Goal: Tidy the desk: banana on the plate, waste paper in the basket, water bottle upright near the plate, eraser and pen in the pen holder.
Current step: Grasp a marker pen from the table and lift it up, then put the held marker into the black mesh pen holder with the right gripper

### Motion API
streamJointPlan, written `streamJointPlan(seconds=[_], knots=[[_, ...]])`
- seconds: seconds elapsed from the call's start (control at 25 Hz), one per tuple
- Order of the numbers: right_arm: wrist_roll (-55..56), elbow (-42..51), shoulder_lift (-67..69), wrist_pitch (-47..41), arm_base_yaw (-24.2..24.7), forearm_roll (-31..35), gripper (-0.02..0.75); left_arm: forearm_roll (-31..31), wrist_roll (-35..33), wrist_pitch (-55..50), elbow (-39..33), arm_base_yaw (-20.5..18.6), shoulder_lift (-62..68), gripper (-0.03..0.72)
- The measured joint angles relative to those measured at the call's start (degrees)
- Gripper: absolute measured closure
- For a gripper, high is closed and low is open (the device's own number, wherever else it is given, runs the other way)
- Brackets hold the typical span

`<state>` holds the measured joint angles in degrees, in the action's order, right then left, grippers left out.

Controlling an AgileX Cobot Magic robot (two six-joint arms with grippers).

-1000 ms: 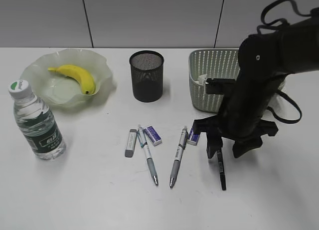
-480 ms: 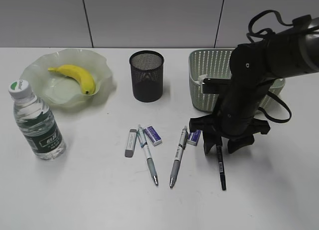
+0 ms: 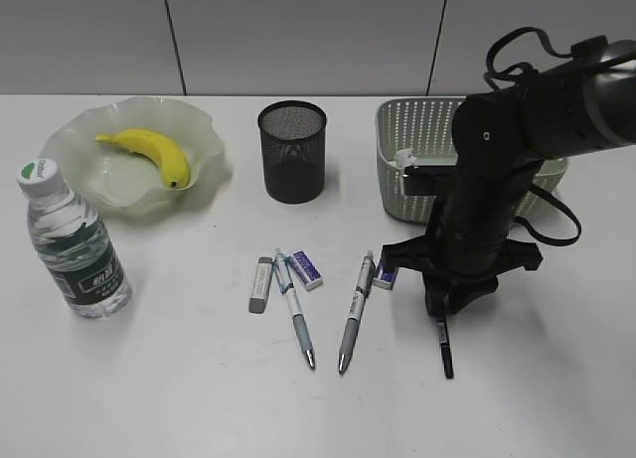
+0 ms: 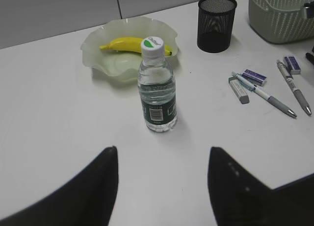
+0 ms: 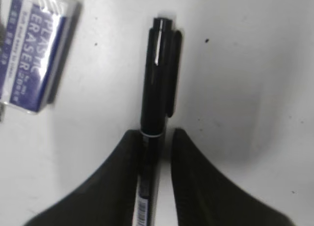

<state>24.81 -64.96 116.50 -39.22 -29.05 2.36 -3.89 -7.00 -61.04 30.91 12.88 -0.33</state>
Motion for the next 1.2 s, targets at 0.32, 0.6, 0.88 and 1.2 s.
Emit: streamJointPlan(seconds=[0.32, 0.6, 0.88, 1.2], knots=[[-0.4, 0.1, -2.3, -2.2, 0.0, -1.2, 0.641, 0.0, 0.0, 0.0, 0.0, 0.0, 0.0, 0.254], [-8.8, 0.2, -16.2, -3.7, 0.0, 4.6, 0.641, 0.0, 0.0, 0.0, 0.0, 0.0, 0.0, 0.254], [-18.2, 0.2, -26.1, 22.2, 0.0, 7.3, 0.641, 0.0, 0.0, 0.0, 0.0, 0.0, 0.0, 0.254], [-19.0, -0.4, -17.1, 57.3, 0.0, -0.5, 0.641, 0.0, 0.0, 0.0, 0.0, 0.0, 0.0, 0.254]])
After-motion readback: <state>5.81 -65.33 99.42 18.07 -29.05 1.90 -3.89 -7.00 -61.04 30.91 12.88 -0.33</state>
